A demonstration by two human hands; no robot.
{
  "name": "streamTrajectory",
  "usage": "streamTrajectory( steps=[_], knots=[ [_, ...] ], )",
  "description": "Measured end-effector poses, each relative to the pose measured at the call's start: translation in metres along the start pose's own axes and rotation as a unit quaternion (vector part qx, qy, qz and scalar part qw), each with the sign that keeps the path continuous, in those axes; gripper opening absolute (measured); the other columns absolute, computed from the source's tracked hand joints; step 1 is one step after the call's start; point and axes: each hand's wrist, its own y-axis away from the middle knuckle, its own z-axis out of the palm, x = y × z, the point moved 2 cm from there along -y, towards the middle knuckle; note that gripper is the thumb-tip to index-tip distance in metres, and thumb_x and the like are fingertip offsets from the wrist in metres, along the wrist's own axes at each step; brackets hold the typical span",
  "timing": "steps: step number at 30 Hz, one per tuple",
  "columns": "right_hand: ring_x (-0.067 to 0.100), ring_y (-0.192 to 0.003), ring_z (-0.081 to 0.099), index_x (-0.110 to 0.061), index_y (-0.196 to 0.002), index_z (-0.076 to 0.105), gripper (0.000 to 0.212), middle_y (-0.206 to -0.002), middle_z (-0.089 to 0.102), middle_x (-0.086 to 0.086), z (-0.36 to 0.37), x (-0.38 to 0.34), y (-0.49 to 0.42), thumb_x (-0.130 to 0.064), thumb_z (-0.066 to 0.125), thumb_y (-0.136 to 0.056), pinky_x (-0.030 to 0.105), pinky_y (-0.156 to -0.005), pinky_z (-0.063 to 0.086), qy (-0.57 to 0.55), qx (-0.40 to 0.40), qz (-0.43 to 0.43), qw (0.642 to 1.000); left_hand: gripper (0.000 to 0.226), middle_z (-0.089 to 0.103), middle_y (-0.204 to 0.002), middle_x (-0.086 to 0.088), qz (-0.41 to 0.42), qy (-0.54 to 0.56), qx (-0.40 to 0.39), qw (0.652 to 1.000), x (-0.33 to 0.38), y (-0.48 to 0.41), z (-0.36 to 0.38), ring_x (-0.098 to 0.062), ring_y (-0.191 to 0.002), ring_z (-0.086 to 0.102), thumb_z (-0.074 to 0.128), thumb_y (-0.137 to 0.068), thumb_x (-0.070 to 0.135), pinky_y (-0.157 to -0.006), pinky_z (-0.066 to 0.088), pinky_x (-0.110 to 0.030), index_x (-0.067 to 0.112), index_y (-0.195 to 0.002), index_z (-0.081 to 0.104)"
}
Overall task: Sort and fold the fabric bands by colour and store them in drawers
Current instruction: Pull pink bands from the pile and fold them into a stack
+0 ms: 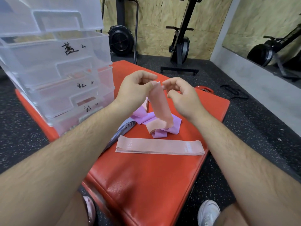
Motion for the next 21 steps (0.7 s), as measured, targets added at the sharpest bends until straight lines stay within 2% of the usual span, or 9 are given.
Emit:
streamTrajectory(
  steps=[2,4,6,8,10,12,15,18,21],
  knots=[
    [0.003,-0.1,0.064,-0.013,-0.113,0.066,0.033,-0.105,0.07,-0.002,0.0,-0.001,0.0,0.001,0.054,-0.085,0.016,-0.08,0.05,-0.048,-0.021,0.011,0.999,0.012,0.07,-0.085,0.0,0.01,-0.01,-0.004,1.0,0.0,0.0,-0.002,-0.005,-0.072,0.063,0.07,-0.089,0.01,-0.063,0.049,-0.017,0.021,-0.095,0.07],
    [0.006,-0.098,0.065,-0.016,-0.111,0.065,0.026,-0.104,0.071,-0.003,0.003,-0.002,0.001,-0.006,0.066,-0.087,0.015,-0.081,0.048,-0.019,-0.03,0.0,0.999,0.011,0.068,-0.082,0.004,0.029,-0.025,-0.01,0.999,0.002,0.002,-0.003,-0.002,-0.07,0.059,0.072,-0.088,0.011,-0.065,0.047,-0.016,0.02,-0.093,0.071],
    [0.005,-0.083,0.063,-0.018,-0.098,0.065,0.015,-0.093,0.07,-0.006,0.007,-0.002,0.003,-0.01,0.071,-0.087,0.017,-0.075,0.047,0.023,-0.025,-0.01,0.999,0.011,0.065,-0.077,0.016,0.049,-0.058,-0.008,0.997,0.002,0.004,-0.004,0.004,-0.062,0.052,0.072,-0.087,0.011,-0.062,0.043,-0.013,0.022,-0.09,0.071],
    [0.001,-0.07,0.058,-0.018,-0.088,0.063,0.009,-0.082,0.067,-0.007,0.011,-0.004,0.004,-0.014,0.071,-0.088,0.02,-0.067,0.048,0.032,0.004,-0.013,0.999,0.01,0.06,-0.07,0.025,0.073,-0.111,0.018,0.991,0.002,0.005,-0.005,0.002,-0.056,0.045,0.072,-0.086,0.015,-0.058,0.041,-0.016,0.025,-0.09,0.07],
    [0.001,-0.065,0.055,-0.016,-0.085,0.063,0.01,-0.079,0.066,-0.007,0.011,-0.005,0.003,-0.02,0.072,-0.088,0.02,-0.063,0.048,0.039,0.046,-0.012,0.998,0.005,0.056,-0.074,0.02,0.081,-0.142,0.059,0.985,0.003,0.005,-0.007,-0.004,-0.06,0.047,0.071,-0.087,0.024,-0.058,0.045,-0.024,0.026,-0.088,0.067],
    [0.005,-0.07,0.057,-0.016,-0.084,0.064,0.01,-0.083,0.067,-0.004,0.011,-0.007,0.002,-0.022,0.071,-0.086,0.02,-0.064,0.047,0.048,0.082,-0.034,0.995,0.016,0.061,-0.076,0.005,0.034,-0.111,0.068,0.991,0.003,0.006,-0.007,-0.01,-0.063,0.058,0.067,-0.09,0.032,-0.061,0.05,-0.031,0.018,-0.084,0.061],
    [0.006,-0.075,0.058,-0.015,-0.083,0.066,0.006,-0.087,0.065,-0.002,0.016,-0.008,0.002,-0.011,0.069,-0.083,0.014,-0.067,0.041,0.095,0.076,-0.085,0.989,0.032,0.07,-0.078,-0.005,-0.084,0.026,-0.003,0.996,0.001,0.008,-0.004,-0.015,-0.07,0.07,0.066,-0.093,0.039,-0.066,0.057,-0.03,0.007,-0.087,0.062],
    [0.003,-0.074,0.058,-0.015,-0.083,0.069,0.008,-0.088,0.064,-0.004,0.025,-0.006,0.004,-0.007,0.071,-0.082,0.014,-0.068,0.041,0.085,0.006,-0.086,0.993,0.017,0.071,-0.072,-0.005,-0.107,0.05,-0.026,0.993,-0.005,0.009,-0.006,-0.016,-0.063,0.067,0.069,-0.092,0.023,-0.071,0.058,-0.03,0.006,-0.088,0.069],
    [0.005,-0.077,0.058,-0.019,-0.085,0.07,0.019,-0.086,0.066,-0.007,0.023,-0.006,0.001,-0.004,0.059,-0.084,0.022,-0.072,0.046,-0.019,0.018,-0.02,0.999,0.005,0.075,-0.078,-0.006,-0.086,-0.02,-0.014,0.996,-0.009,0.006,-0.015,-0.011,-0.067,0.068,0.068,-0.088,0.01,-0.071,0.057,-0.033,0.01,-0.093,0.071]
  ],
)
